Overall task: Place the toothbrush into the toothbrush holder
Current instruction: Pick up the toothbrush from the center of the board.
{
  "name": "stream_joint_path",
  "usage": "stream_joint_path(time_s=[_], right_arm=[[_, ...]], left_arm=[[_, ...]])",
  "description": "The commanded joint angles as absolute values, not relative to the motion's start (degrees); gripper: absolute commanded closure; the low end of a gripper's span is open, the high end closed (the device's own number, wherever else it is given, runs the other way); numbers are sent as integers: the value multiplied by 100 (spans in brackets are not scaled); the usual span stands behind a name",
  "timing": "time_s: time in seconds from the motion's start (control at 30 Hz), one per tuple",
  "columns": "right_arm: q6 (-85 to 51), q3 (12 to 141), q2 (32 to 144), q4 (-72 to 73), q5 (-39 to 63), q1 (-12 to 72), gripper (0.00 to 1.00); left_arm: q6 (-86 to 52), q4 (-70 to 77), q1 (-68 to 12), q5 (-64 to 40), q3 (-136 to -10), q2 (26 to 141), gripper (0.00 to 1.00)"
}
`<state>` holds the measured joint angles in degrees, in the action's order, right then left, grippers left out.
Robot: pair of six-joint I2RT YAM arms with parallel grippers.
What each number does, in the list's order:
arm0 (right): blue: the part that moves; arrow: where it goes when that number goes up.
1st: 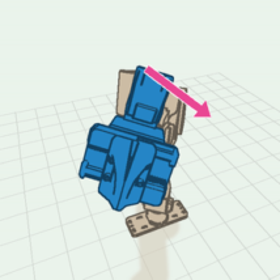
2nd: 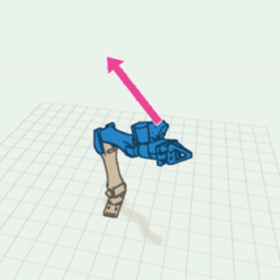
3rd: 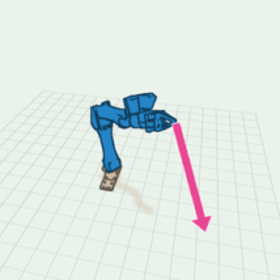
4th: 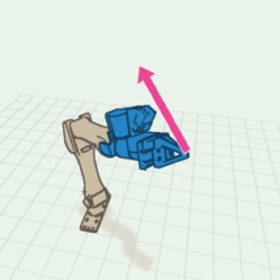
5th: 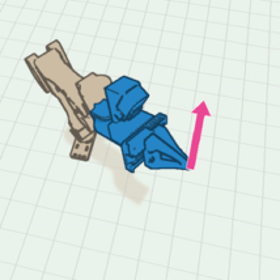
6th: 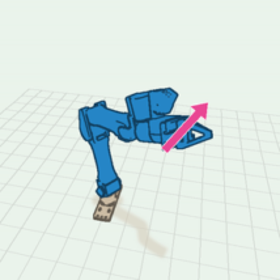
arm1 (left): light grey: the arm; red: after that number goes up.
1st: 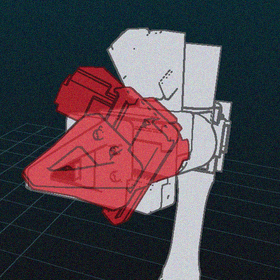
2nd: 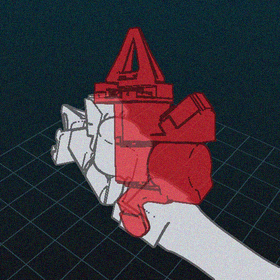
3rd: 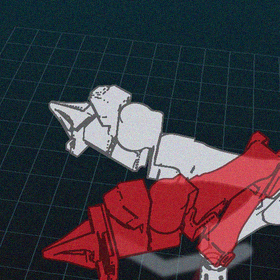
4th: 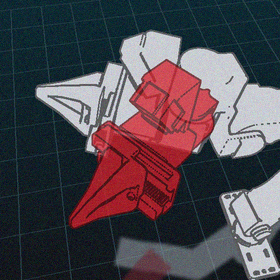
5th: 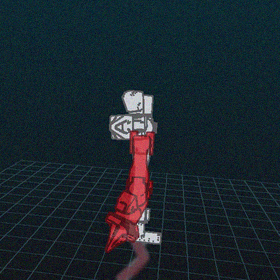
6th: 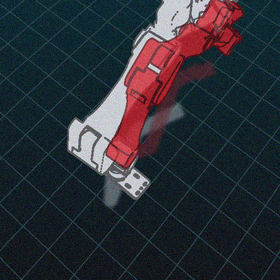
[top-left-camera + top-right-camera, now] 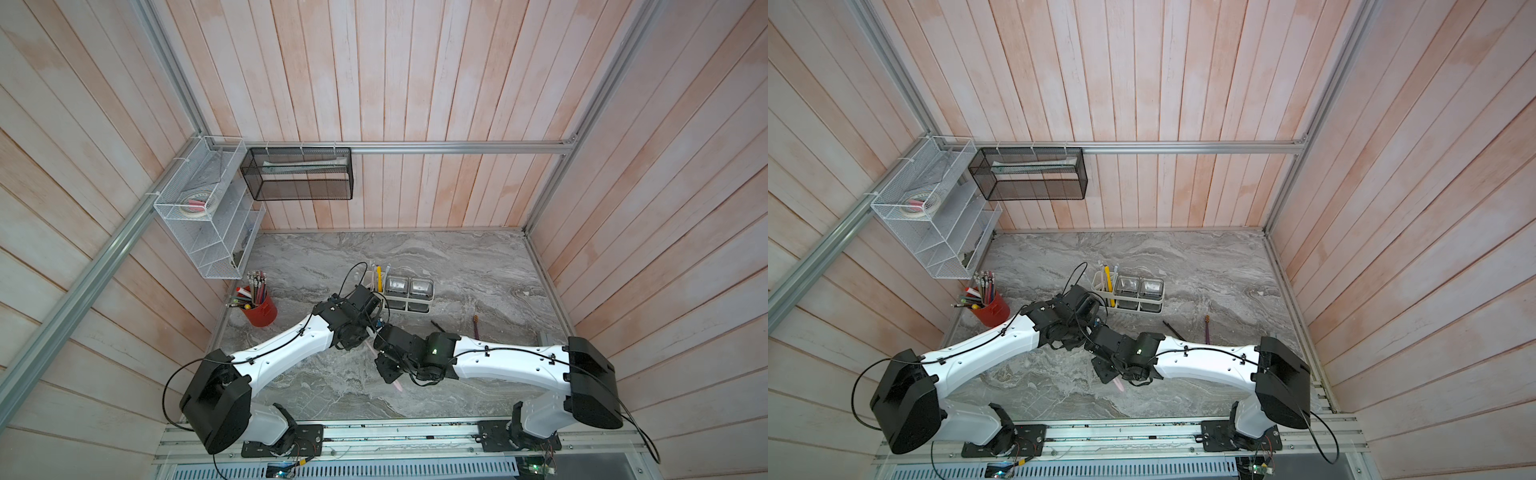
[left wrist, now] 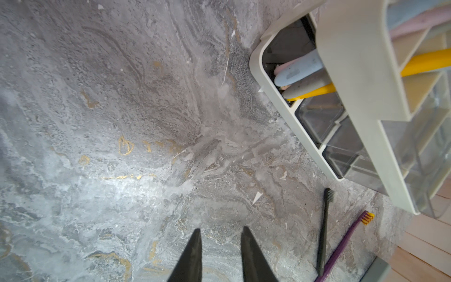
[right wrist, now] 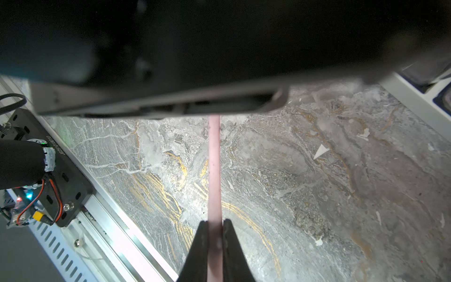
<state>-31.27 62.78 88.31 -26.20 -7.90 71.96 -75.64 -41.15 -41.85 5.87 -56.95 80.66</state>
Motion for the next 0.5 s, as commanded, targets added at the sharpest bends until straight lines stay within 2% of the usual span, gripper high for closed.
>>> stream_joint_path(time_s=[0.0, 0.03, 0.07, 0.23, 0.47], right_arm=[[-3217, 6253, 8963, -2966, -947, 7181, 100], [-3217, 6269, 8979, -2971, -949, 7180, 100], [-3217, 6278, 8995, -2969, -934, 7180, 100], [-3217, 6295, 8987, -2988, -949, 7181, 100], [-3261, 6245, 8939, -2949, -928, 7181, 100]], left_arm=[[-7450, -4109, -4140, 465, -5596, 7781, 80], [-7443, -4066, -4139, 437, -5568, 7763, 87], [-7460, -4052, -4140, 423, -5546, 7754, 88], [-7497, -4061, -4140, 378, -5545, 7757, 84], [-7487, -4092, -4129, 393, -5572, 7726, 85]])
